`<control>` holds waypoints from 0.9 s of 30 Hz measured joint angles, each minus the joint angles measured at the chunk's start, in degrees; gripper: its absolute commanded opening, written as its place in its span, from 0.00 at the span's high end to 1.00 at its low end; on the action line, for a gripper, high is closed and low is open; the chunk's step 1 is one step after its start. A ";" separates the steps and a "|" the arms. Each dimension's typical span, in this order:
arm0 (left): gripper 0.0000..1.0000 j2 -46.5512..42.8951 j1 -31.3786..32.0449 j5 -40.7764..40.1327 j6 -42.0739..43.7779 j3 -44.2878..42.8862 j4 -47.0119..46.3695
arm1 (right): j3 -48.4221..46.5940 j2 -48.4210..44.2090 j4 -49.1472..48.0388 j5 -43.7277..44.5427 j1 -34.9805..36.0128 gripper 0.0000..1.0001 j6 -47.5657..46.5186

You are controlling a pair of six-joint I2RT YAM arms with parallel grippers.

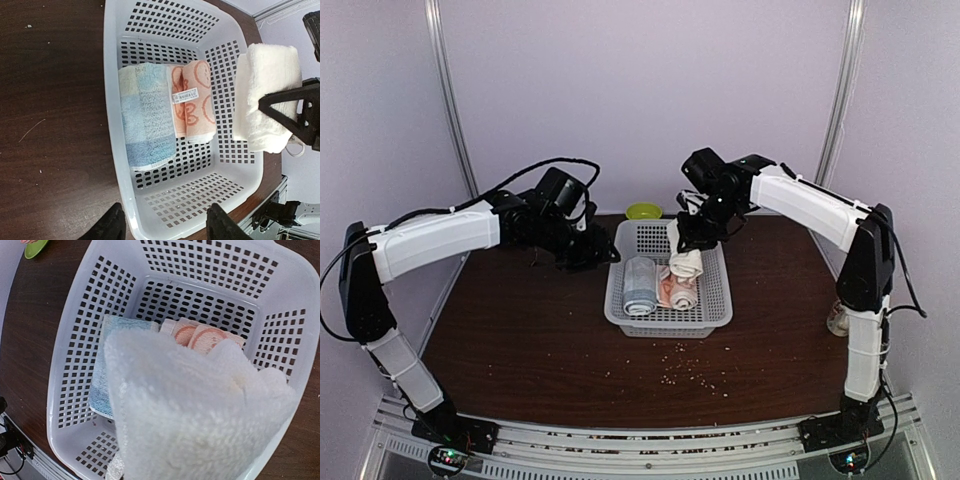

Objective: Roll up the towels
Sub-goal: Adjust the towel in the storage box.

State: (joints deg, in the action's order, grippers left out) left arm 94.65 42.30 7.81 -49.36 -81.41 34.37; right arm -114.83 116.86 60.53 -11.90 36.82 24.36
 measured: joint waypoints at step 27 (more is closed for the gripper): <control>0.44 4.20 0.00 4.74 -0.02 1.79 -3.63 | -2.08 12.98 10.64 12.31 -2.56 1.00 -0.13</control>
State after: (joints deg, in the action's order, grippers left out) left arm 98.85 42.30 12.56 -49.39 -79.61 30.74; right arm -116.90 129.84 71.18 0.40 34.26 24.23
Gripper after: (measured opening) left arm 0.562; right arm 0.178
